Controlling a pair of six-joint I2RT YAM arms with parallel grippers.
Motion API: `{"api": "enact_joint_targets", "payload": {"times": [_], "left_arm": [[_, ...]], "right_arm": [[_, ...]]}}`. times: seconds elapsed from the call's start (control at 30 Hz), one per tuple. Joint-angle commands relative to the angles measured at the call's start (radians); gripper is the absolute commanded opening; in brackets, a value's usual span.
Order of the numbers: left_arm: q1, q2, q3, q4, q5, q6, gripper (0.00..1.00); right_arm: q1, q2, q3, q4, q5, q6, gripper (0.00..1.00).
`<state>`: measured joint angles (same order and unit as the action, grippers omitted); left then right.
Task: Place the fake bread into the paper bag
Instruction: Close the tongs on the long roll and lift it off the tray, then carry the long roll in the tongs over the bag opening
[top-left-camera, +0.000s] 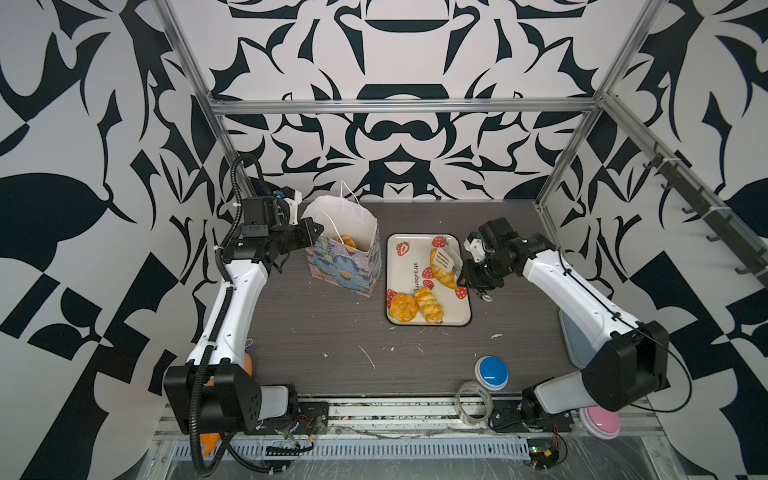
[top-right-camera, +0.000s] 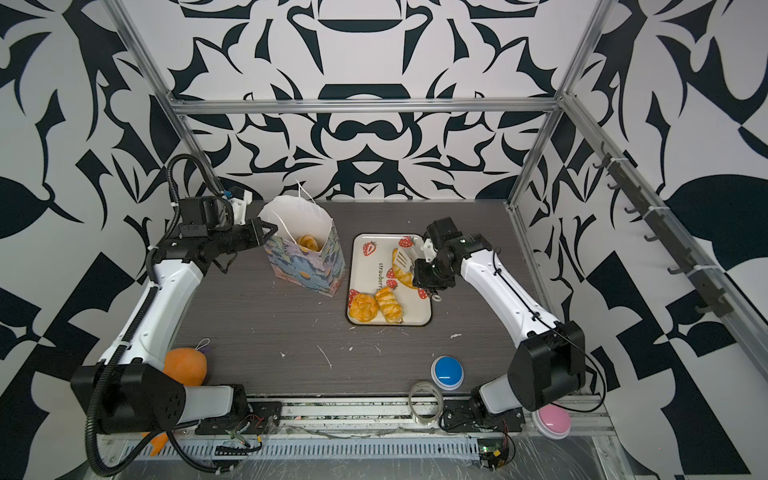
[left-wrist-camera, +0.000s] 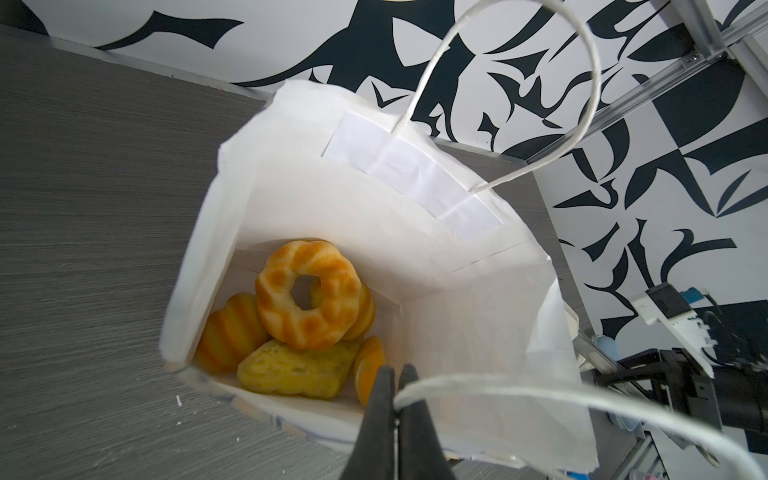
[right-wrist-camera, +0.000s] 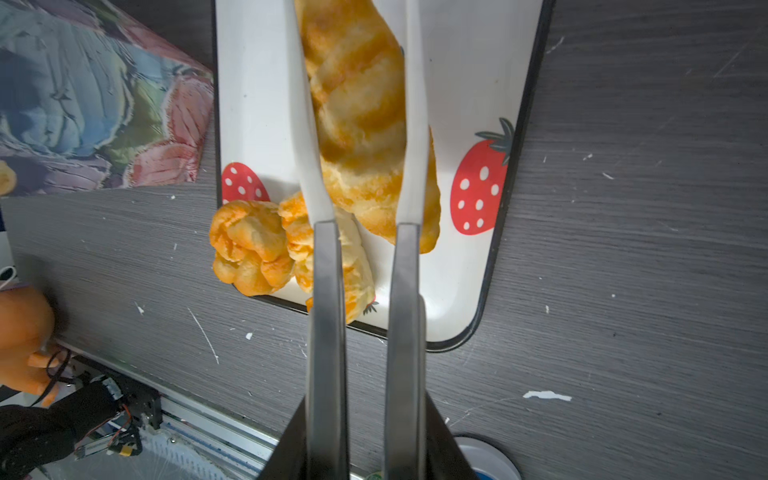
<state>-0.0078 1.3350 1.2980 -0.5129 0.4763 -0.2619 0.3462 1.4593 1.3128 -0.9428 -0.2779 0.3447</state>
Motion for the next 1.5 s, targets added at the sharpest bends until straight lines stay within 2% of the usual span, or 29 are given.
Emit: {"api": "enact_joint_targets", "payload": {"times": [0.0, 0.47, 1.47], "left_arm": [[-0.005, -0.001, -0.017, -0.001, 0.013, -0.001, 0.02], [-0.004, -0.007, -0.019, 0.0, 0.016, -0.001, 0.02], [-0.004, -0.003, -0.017, -0.001, 0.017, -0.002, 0.02]], "right_arm": [[-0.006, -0.005, 0.071, 0.068, -0.046, 0.02, 0.34], [0.009, 0.0, 0.177, 0.194, -0.166, 0.071, 0.33], [0.198, 0.065, 0.426, 0.426, -0.327, 0.093, 0.34]]}}
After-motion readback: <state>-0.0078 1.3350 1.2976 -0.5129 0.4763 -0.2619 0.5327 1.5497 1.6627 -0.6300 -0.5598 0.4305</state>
